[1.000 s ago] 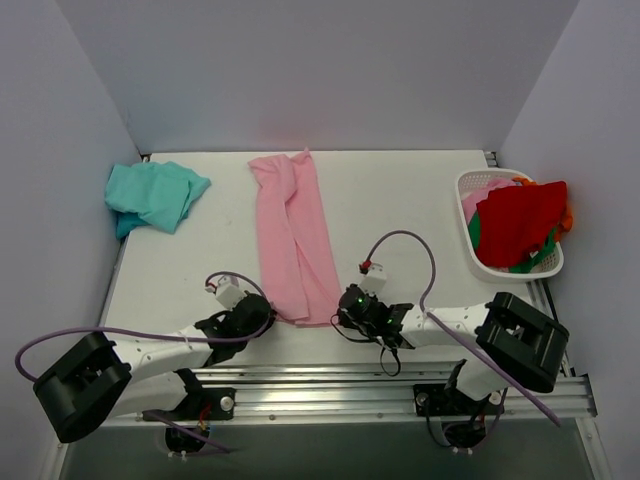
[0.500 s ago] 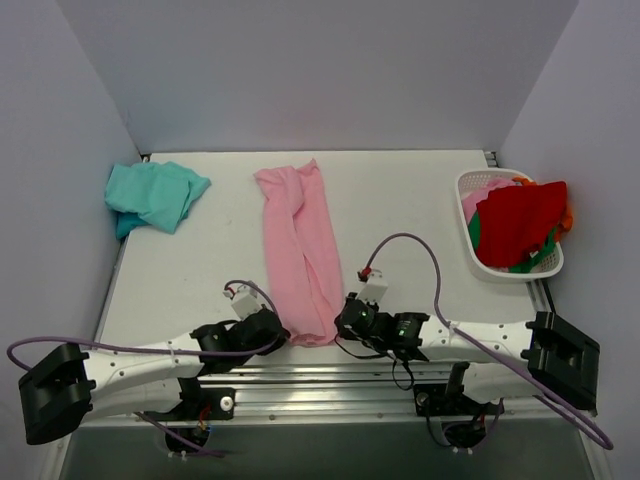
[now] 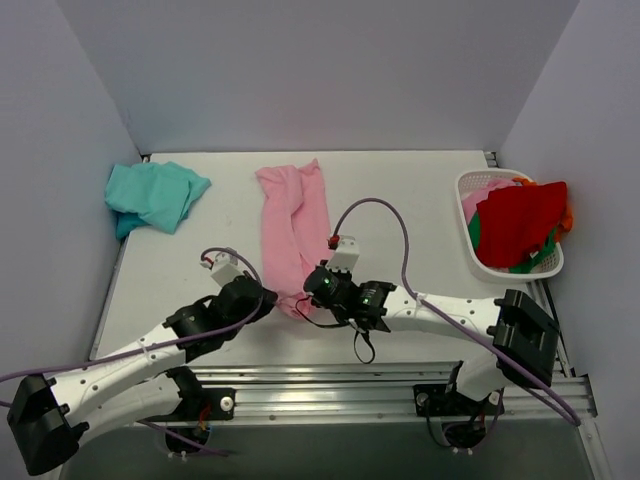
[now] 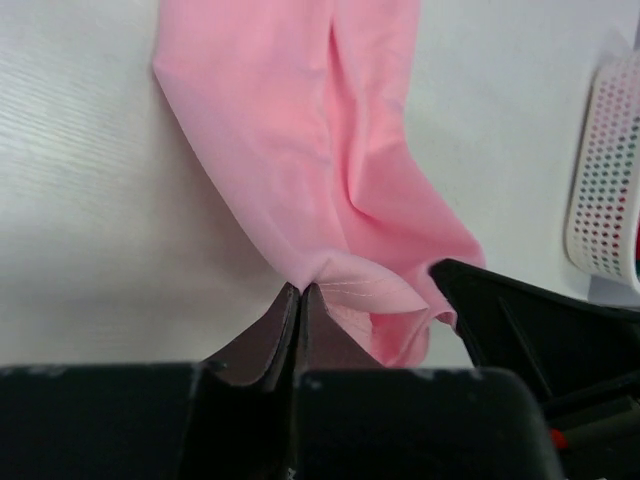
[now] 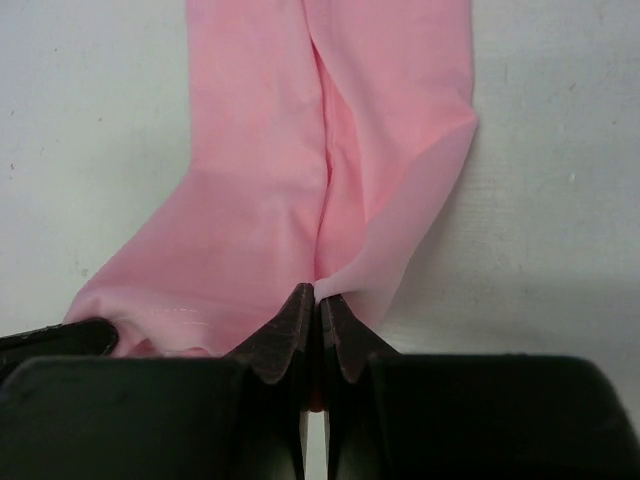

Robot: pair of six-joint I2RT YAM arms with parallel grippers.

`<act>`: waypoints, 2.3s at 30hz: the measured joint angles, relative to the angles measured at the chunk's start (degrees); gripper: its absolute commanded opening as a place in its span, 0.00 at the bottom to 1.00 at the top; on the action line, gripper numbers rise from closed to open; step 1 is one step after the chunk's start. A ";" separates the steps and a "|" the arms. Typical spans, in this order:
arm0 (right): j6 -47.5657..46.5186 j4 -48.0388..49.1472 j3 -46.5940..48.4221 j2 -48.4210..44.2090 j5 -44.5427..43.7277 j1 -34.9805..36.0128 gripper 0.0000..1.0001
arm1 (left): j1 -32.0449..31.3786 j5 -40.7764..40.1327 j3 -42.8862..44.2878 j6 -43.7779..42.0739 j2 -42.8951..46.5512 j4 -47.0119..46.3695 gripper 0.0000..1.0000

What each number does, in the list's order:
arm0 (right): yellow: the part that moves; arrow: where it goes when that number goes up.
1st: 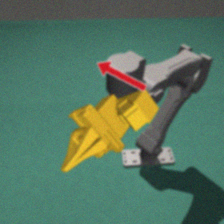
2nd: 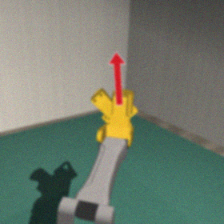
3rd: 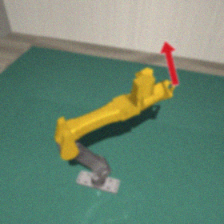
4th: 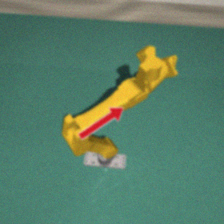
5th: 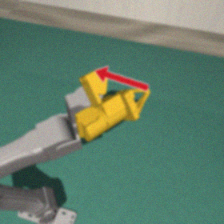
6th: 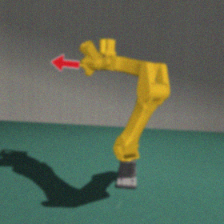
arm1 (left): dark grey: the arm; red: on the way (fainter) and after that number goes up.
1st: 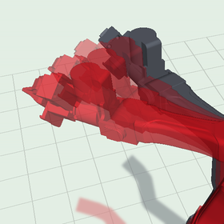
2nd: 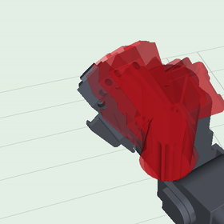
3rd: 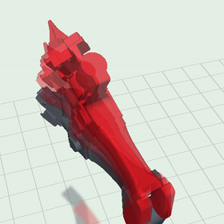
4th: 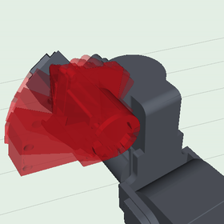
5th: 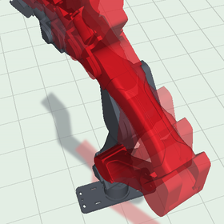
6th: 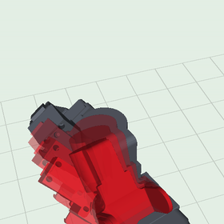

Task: Fold and stack the t-shirts
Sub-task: Grab the bottom of the folded rectangular tshirt with both arms, then fold the folded rectangular tshirt in 1/3 of the way

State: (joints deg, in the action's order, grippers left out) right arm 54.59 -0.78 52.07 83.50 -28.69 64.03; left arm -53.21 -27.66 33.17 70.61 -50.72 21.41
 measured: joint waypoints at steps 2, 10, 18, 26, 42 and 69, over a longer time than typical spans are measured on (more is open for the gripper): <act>-1.05 -0.50 2.21 2.14 -0.50 -1.40 0.00 | 4.13 1.27 0.11 -2.40 -1.01 -0.09 0.02; -4.02 -1.68 7.74 8.02 -1.18 -9.14 0.00 | 17.49 9.16 1.88 -9.07 -9.86 -5.99 0.02; -6.80 -2.23 13.97 13.22 -1.16 -13.49 0.00 | 24.28 16.39 9.62 -13.20 -23.93 -12.76 0.02; -9.60 -2.34 22.49 19.89 1.64 -19.21 0.00 | 28.22 22.03 21.55 -16.61 -36.76 -17.14 0.02; -11.80 -0.07 39.26 41.94 8.66 -27.69 0.88 | 33.83 24.92 31.82 -15.98 -55.76 -20.92 0.49; -5.97 8.35 -5.33 -3.08 8.20 -28.37 0.87 | 30.45 14.27 9.05 -9.99 -21.33 -16.50 0.94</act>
State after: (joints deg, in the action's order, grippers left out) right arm 48.62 7.57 46.74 80.42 -20.49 35.66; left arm -22.76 -13.39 42.22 60.62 -72.05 4.91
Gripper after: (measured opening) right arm 0.880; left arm 0.940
